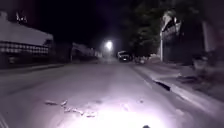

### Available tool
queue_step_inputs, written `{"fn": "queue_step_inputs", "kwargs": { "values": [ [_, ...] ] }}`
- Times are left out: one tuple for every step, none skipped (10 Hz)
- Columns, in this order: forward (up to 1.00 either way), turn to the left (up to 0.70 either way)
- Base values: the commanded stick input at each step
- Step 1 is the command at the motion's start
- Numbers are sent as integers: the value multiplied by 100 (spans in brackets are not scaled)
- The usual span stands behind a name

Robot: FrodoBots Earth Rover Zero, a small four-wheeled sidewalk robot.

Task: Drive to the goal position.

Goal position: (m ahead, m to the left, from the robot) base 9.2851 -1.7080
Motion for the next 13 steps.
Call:
{"fn": "queue_step_inputs", "kwargs": {
  "values": [
    [70,0],
    [70,0],
    [70,0],
    [70,0],
    [70,0],
    [70,0],
    [70,0],
    [70,0],
    [70,0],
    [70,0],
    [70,0],
    [70,0],
    [70,0]
  ]
}}
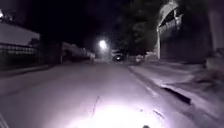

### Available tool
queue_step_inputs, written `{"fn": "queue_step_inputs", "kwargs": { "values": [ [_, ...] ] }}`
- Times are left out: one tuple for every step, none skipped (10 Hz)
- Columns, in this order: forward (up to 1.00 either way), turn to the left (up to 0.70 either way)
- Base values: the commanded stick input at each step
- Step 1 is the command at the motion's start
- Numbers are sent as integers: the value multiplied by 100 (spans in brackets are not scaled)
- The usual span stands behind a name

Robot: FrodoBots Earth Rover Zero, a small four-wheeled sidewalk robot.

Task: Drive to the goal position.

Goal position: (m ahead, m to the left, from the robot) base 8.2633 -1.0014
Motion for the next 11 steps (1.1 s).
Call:
{"fn": "queue_step_inputs", "kwargs": {
  "values": [
    [70,0],
    [70,0],
    [70,0],
    [70,0],
    [70,0],
    [70,0],
    [70,0],
    [70,0],
    [70,0],
    [70,0],
    [70,0]
  ]
}}
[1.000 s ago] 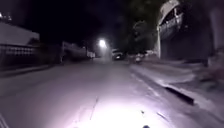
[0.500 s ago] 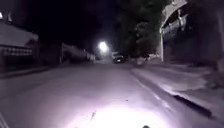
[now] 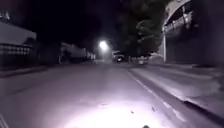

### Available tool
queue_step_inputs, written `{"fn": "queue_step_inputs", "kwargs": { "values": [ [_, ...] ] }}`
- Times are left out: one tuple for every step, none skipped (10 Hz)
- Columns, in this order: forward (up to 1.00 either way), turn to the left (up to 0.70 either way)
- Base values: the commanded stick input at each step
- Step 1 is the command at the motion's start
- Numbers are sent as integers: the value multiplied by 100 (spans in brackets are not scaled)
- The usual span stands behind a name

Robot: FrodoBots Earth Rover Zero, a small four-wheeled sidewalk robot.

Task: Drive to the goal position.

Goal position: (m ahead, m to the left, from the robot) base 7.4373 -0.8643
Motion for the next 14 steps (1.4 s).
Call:
{"fn": "queue_step_inputs", "kwargs": {
  "values": [
    [70,0],
    [70,0],
    [70,0],
    [70,0],
    [70,0],
    [70,0],
    [70,0],
    [70,0],
    [70,0],
    [70,1],
    [70,20],
    [70,35],
    [70,35],
    [70,35]
  ]
}}
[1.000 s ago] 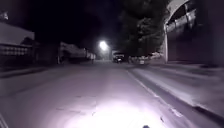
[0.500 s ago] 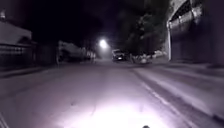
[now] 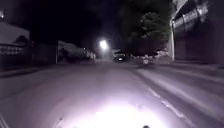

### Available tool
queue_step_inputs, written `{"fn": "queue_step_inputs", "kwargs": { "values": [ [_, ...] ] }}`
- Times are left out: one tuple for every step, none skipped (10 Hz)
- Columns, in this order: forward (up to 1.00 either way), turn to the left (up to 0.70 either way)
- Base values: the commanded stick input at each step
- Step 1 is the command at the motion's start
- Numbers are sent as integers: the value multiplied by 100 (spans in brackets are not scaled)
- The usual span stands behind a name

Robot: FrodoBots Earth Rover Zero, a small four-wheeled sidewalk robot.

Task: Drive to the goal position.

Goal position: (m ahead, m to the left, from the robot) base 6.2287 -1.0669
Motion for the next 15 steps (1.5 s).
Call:
{"fn": "queue_step_inputs", "kwargs": {
  "values": [
    [70,31],
    [70,0],
    [70,0],
    [70,0],
    [70,0],
    [70,1],
    [70,35],
    [70,35],
    [70,35],
    [70,35],
    [70,35],
    [70,35],
    [70,35],
    [70,35],
    [70,35]
  ]
}}
